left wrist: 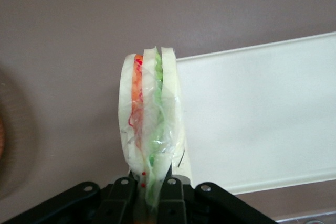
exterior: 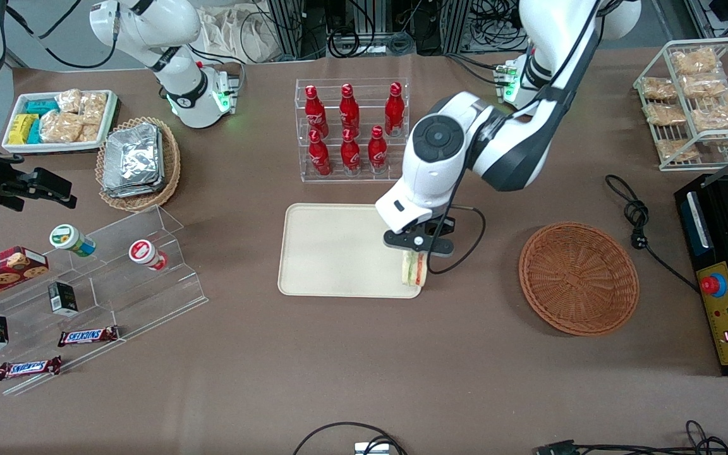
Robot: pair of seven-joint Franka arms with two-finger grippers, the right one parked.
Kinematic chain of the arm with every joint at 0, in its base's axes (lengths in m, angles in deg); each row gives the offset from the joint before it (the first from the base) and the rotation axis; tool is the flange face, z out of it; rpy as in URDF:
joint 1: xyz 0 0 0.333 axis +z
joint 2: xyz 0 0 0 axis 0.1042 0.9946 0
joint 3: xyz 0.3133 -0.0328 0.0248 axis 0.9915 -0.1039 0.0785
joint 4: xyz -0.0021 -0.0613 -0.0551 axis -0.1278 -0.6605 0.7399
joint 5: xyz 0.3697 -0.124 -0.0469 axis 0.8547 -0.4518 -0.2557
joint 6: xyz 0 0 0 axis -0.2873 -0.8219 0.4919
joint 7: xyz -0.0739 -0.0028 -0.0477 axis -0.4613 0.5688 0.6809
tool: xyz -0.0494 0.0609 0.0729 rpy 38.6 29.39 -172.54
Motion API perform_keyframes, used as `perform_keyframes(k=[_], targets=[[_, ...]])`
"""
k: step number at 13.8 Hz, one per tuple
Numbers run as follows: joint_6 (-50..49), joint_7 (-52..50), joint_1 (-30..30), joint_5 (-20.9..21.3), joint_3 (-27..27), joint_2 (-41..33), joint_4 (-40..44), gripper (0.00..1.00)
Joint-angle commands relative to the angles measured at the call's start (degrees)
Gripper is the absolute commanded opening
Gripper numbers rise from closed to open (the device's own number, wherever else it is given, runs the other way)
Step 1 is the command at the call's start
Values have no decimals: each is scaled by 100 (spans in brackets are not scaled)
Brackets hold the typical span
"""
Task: Place sandwich from basket to tray
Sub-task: 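Lower the sandwich onto the tray and open the left gripper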
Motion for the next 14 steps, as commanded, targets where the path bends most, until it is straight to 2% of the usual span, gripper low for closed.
perform_keyframes(k=[1,3,6,8,14], targets=[[378,-510,-179,461,17,259,-160,0],[589,-766,-249,699,17,540,-187,0],[827,-908,-390,744,17,795,-187,0],[915,-1056,-452,928,26,875,-213,0],[1222,-1250,-575,1008,78,1112,-319,0]])
